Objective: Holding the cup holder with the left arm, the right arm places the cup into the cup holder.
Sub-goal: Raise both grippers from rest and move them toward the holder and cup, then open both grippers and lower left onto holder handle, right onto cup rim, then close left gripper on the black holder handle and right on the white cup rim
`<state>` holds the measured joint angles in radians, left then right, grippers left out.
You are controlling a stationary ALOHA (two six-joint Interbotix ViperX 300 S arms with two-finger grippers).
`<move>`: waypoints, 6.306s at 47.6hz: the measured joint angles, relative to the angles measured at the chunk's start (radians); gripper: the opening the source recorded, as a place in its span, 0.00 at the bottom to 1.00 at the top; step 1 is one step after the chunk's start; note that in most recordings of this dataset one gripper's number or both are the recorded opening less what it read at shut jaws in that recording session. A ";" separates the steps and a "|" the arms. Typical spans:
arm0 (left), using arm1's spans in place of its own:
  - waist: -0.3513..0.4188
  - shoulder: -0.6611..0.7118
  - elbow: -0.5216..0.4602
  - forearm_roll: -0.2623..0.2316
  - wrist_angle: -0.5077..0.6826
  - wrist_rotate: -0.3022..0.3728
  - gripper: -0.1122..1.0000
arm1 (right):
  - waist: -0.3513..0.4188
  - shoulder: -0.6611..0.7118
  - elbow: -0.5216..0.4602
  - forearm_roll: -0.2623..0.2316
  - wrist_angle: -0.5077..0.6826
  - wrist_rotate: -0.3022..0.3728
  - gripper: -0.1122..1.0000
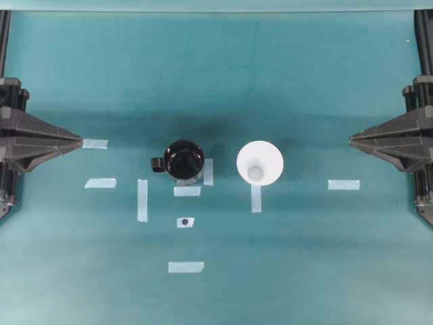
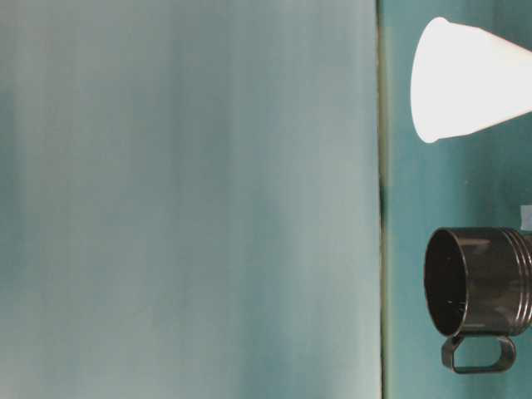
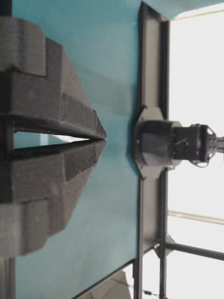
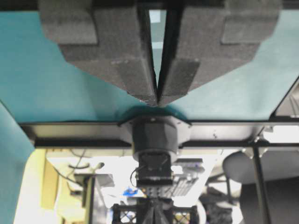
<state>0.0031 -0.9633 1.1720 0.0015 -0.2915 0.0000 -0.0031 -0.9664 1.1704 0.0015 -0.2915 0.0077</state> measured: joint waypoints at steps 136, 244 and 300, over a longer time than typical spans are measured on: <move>0.063 0.733 -0.430 0.015 0.741 0.009 0.13 | -0.160 0.765 -0.511 0.061 0.857 0.120 0.11; 0.091 0.962 -0.483 0.017 0.726 0.103 0.93 | -0.192 0.965 -0.595 -0.023 0.907 0.120 0.96; 0.118 1.017 -0.511 0.017 0.695 0.103 0.93 | -0.215 1.031 -0.591 -0.025 0.864 0.120 0.95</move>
<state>0.1212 0.0537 0.6611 0.0184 0.4034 0.1028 -0.2178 0.0644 0.5798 -0.0230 0.5722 0.1273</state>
